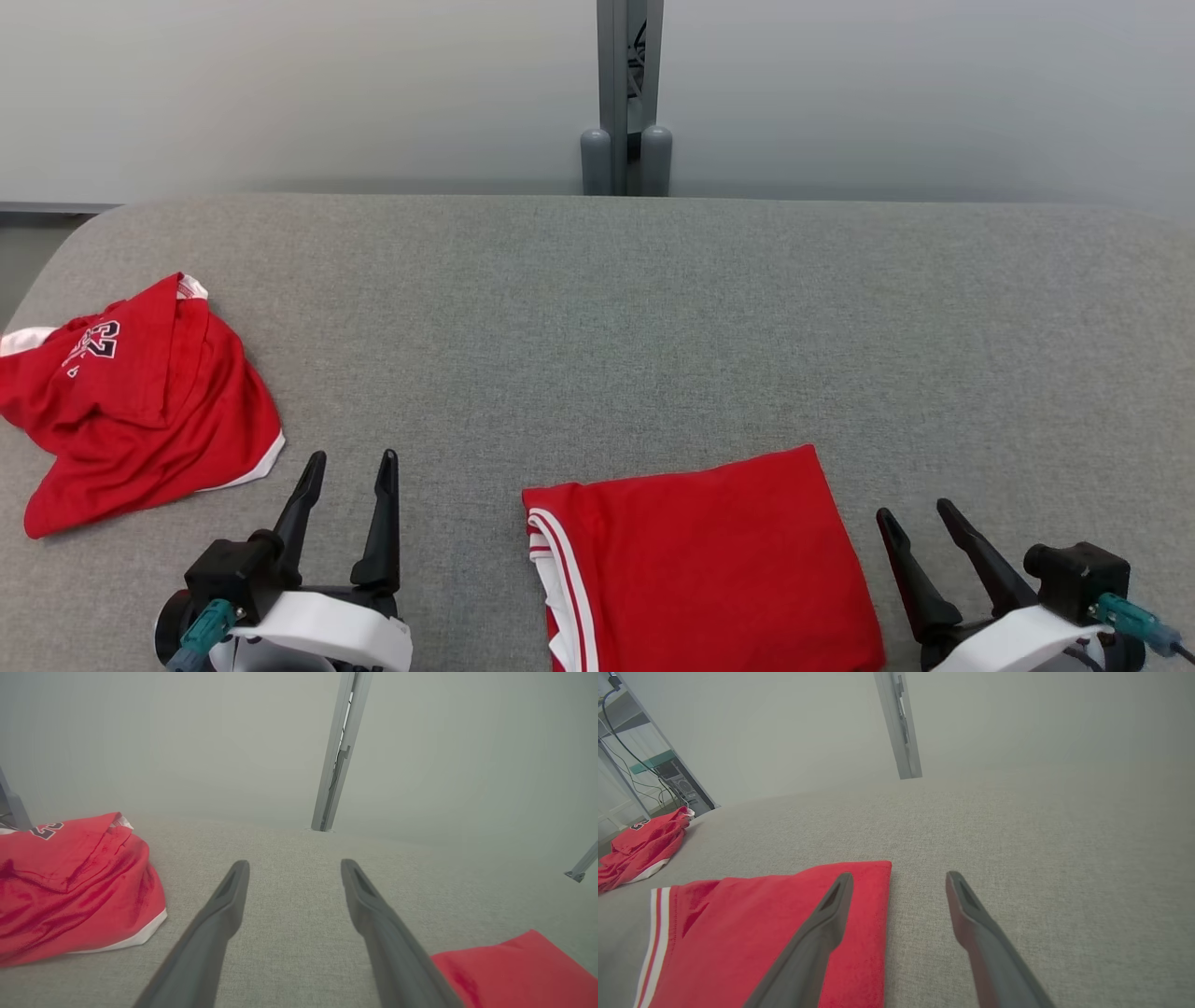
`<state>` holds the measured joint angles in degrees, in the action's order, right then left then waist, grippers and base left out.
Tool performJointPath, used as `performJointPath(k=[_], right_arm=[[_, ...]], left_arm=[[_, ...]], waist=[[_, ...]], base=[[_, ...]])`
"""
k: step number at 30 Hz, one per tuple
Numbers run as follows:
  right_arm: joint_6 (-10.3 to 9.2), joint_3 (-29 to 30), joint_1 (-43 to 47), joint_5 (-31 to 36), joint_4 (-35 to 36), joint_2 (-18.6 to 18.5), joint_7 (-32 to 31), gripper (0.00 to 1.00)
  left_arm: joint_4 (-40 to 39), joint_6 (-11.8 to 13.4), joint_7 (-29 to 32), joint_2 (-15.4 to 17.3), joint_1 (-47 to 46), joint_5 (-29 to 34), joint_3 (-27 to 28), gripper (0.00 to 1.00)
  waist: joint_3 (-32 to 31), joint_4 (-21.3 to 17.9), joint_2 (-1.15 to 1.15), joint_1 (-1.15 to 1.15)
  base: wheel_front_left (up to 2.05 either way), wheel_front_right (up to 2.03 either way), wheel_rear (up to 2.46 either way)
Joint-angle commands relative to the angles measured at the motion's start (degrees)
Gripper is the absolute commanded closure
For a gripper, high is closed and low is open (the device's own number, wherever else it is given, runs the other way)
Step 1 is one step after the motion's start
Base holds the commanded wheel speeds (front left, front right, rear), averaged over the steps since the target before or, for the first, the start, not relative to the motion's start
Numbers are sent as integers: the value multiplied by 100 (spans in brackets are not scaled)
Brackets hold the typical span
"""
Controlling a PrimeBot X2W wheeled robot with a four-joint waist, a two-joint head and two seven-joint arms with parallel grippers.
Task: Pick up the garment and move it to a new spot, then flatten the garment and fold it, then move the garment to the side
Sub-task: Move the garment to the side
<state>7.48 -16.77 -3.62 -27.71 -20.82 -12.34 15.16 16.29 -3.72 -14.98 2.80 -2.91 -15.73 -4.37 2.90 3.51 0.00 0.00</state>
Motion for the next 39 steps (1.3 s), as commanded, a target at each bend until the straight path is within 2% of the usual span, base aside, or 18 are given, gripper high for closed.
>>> performJointPath(k=[1, 6, 12, 17, 24, 25, 26, 28, 29, 30, 39], right_arm=[[3, -207, -143, -241, -75, -162, -2, 0], [3, -1104, -553, -1281, -317, -672, -336, 0], [3, -1856, -965, -2273, -434, -999, -832, 0], [3, -2406, -1245, -2755, -497, -1121, -1087, 0], [2, -2904, -1491, -3200, -639, -1138, -1051, 0], [2, -2971, -1525, -3239, -673, -1146, -1047, 17], [2, -3029, -1559, -3272, -704, -1152, -1022, 41], [2, -3145, -1621, -3337, -757, -1167, -969, 69], [2, -3203, -1657, -3354, -773, -1181, -933, 90], [2, -3252, -1695, -3382, -790, -1195, -904, 100], [-10, -3599, -2102, -3417, -987, -1436, -583, 100]], left_arm=[[3, -18, -18, 22, -120, 28, 2, 0], [20, -11, -18, 22, -215, 40, -60, 0], [27, 19, -18, 21, -317, 6, -149, 0], [16, 31, -18, 21, -398, -12, -188, 0], [-20, 64, -18, 22, -497, -16, -250, 0], [-20, 64, -18, 21, -502, -13, -256, 0], [-21, 67, -18, 22, -500, -10, -257, 0], [-18, 76, -18, 21, -501, -2, -264, 0], [-18, 78, -18, 21, -510, 5, -266, 0], [-20, 79, -18, 22, -518, 12, -265, 0], [-6, 68, -18, 18, -552, 129, -321, 0]], waist=[[73, 15, 0, 0], [267, 79, 0, 0], [450, 204, 0, 0], [570, 305, 0, 0], [716, 407, 0, 0], [732, 413, 0, 0], [747, 417, 0, 0], [775, 421, 0, 0], [785, 420, 0, 0], [792, 417, 0, 0], [825, 242, 0, 0]], base=[[0, 0, 0], [0, 0, 0], [0, 0, 0], [0, 0, 0], [0, 0, 0], [0, 0, 0], [0, 0, 0], [0, 0, 0], [0, 0, 0], [0, 0, 0], [0, 0, 0]])
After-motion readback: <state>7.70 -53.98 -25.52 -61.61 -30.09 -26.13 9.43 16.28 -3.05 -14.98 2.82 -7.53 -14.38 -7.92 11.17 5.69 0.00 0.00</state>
